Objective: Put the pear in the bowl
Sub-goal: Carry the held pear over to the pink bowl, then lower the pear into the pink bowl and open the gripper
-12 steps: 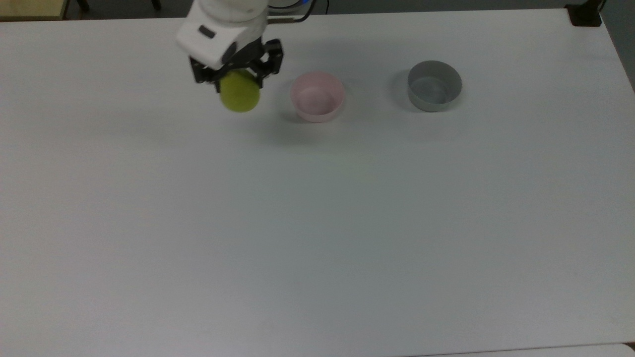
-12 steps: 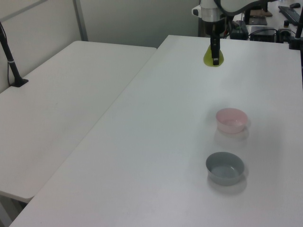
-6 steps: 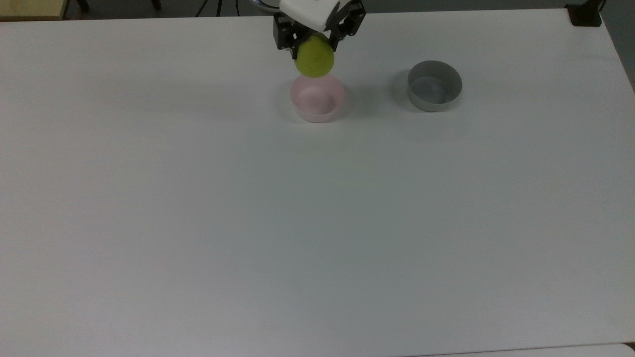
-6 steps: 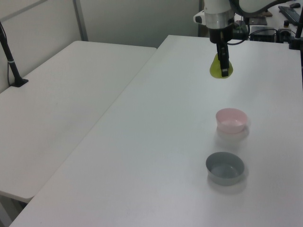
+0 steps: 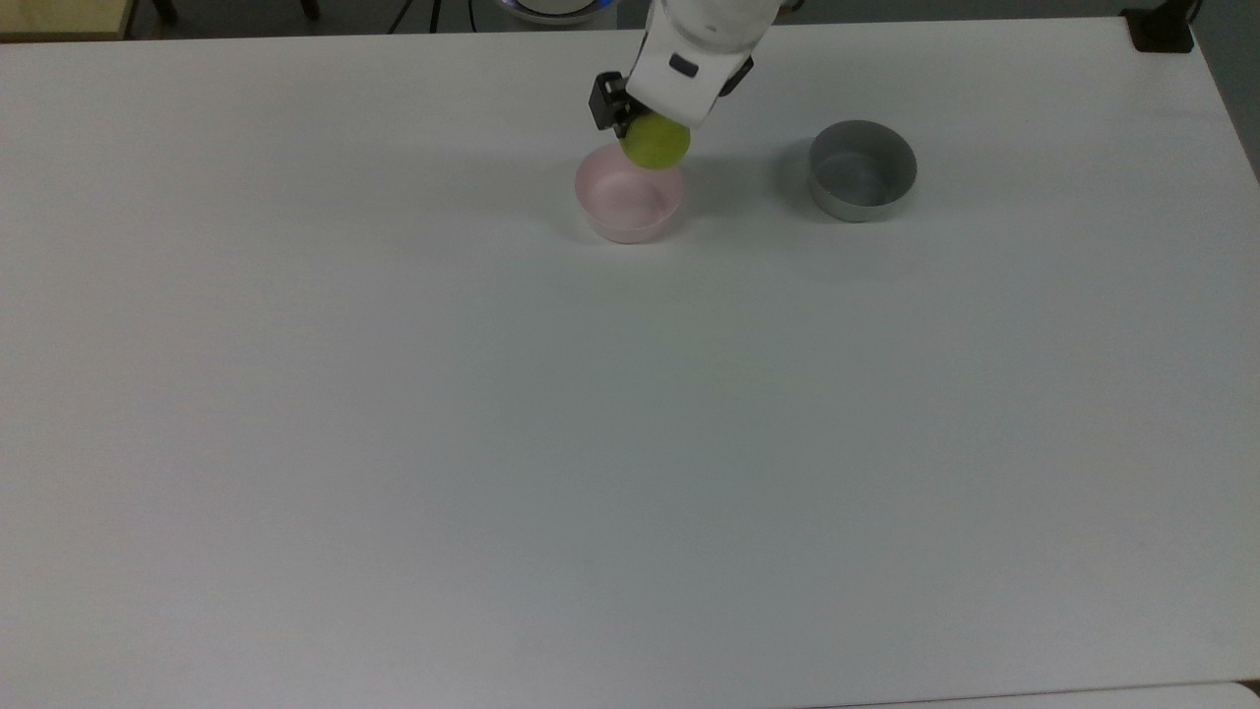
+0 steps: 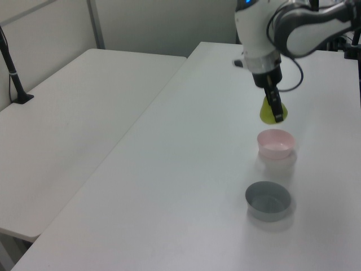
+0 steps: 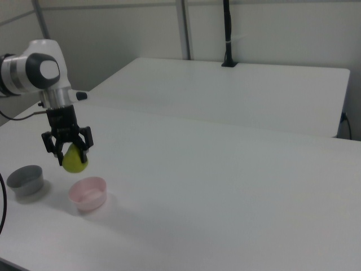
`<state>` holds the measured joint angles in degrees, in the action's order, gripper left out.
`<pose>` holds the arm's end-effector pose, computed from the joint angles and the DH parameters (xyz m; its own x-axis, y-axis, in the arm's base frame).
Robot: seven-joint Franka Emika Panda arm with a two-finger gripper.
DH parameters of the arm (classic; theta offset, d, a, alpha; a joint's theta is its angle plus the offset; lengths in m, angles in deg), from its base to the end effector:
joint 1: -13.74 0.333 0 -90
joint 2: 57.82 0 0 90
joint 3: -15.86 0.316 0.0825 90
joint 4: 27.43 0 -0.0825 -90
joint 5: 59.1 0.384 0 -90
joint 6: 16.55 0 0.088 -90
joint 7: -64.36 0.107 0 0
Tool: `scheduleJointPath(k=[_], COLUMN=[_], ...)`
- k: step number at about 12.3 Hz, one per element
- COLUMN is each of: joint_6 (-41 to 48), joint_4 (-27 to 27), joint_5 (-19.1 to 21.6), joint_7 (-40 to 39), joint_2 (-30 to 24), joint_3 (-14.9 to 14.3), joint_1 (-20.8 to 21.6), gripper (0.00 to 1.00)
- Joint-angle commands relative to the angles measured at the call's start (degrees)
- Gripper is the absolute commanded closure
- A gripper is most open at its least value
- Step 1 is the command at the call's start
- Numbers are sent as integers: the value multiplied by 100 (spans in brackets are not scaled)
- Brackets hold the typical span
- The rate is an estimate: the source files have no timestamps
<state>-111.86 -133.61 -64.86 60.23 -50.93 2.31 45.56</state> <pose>0.5303 0.1687 0.4360 0.8769 0.3672 -0.3103 0.4138 -0.9051 0.0983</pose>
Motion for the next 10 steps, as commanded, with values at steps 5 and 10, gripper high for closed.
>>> scheduleJointPath(k=[5,10], joint_6=[-515,-541], joint_4=[-367,-377], joint_5=[-250,-250], joint_7=[113,43], joint_2=[577,761], joint_3=[-8,-8], joint_1=[27,-35], gripper=[72,47])
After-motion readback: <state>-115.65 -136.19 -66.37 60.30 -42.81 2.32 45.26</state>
